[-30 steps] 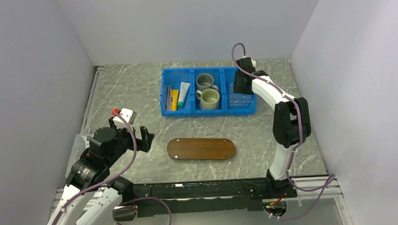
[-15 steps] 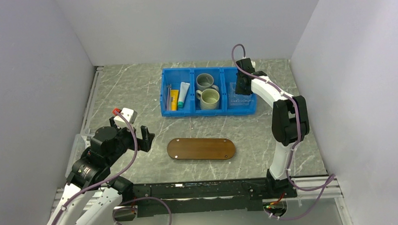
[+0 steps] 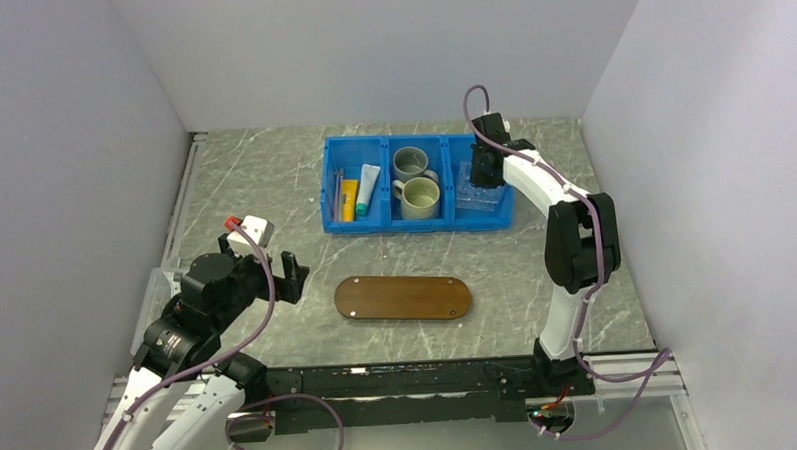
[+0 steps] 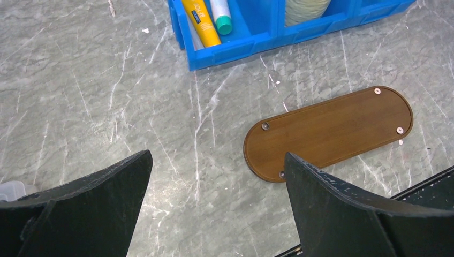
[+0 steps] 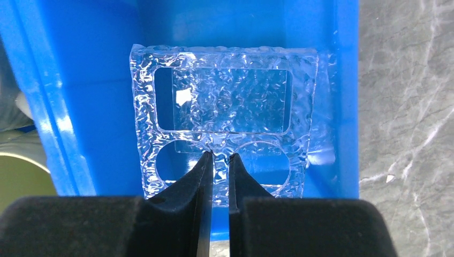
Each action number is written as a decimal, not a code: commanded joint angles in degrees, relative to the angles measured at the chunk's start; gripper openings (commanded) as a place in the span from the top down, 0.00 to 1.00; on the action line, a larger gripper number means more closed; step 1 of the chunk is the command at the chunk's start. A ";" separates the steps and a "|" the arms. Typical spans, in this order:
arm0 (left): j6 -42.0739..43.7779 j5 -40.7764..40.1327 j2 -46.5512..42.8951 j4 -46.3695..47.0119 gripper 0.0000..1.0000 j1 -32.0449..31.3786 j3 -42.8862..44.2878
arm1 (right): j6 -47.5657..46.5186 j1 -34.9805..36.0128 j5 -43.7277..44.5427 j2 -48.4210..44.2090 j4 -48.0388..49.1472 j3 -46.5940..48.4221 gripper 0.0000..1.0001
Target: Prepare toiletry sets of a toothbrush and toothpaste on the tray
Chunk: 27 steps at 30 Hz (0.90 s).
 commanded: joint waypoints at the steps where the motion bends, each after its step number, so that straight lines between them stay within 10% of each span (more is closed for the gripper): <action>1: 0.00 -1.14 -0.72 2.40 0.01 0.04 0.05 | -1.42 -0.05 4.41 -6.13 -1.94 4.90 1.00; 27: -0.35 -2.71 -1.30 1.71 0.01 0.11 -0.13 | -0.02 13.33 13.81 -27.15 -9.36 -0.28 1.00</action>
